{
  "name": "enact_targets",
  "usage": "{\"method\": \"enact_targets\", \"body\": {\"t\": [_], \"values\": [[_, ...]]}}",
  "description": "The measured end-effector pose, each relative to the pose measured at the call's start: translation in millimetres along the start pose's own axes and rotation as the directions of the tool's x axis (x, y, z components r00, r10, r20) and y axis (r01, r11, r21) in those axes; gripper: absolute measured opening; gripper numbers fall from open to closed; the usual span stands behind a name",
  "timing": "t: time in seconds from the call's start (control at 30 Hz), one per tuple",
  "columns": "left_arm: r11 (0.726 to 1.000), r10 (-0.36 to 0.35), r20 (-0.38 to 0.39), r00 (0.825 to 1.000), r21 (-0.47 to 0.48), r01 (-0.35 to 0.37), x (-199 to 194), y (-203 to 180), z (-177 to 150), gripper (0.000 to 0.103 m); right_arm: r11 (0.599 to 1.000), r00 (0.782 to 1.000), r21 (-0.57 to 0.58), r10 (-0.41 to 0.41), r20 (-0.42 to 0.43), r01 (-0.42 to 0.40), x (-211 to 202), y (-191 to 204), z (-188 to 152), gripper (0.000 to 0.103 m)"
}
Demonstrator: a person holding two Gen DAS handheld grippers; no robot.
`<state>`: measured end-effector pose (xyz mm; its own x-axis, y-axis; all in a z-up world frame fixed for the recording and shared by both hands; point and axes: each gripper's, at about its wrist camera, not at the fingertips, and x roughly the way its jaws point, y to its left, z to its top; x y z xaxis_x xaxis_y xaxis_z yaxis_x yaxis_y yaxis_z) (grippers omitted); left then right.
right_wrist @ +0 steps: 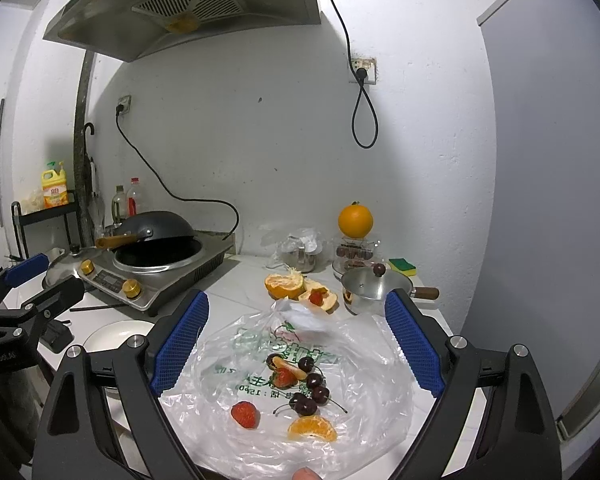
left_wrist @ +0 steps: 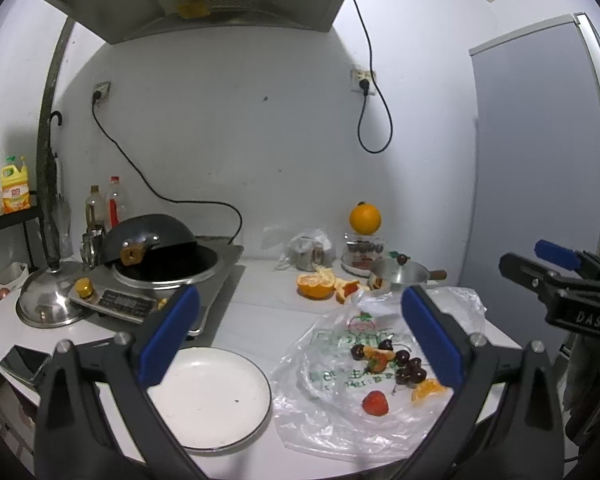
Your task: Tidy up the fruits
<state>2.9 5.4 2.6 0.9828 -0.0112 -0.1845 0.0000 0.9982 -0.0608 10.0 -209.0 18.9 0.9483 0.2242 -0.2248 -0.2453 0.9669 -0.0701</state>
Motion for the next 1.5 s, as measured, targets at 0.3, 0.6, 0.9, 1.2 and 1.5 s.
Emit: {"method": "enact_targets", "body": {"t": [0.3,0.6,0.9,1.2,1.5], "values": [[1.000,0.003,-0.002,1.000,-0.001,-0.003,1.4,1.1,0.1,0.102,1.000,1.000,0.000,0.000,-0.001,0.000,0.2,0.0,0.6,0.092],[1.000,0.012,-0.006,1.000,-0.007,-0.012,2.1,4.8,0.5,0.102,1.000,1.000,0.001,0.003,-0.005,-0.003,2.6,0.5,-1.1,0.092],[1.000,0.009,-0.007,1.000,-0.011,-0.009,2.6,5.4,-0.9,0.102,1.000,1.000,0.000,0.005,-0.007,-0.005,3.1,0.4,-1.4,0.092],[1.000,0.009,-0.006,1.000,-0.010,-0.009,2.5,5.5,-0.7,0.102,1.000,1.000,0.001,0.004,-0.008,-0.004,3.4,0.8,-2.4,0.092],[1.000,0.008,-0.010,1.000,-0.009,-0.008,3.8,5.5,-2.2,0.102,1.000,1.000,0.001,0.006,-0.012,-0.006,5.1,0.7,-3.5,0.092]]}}
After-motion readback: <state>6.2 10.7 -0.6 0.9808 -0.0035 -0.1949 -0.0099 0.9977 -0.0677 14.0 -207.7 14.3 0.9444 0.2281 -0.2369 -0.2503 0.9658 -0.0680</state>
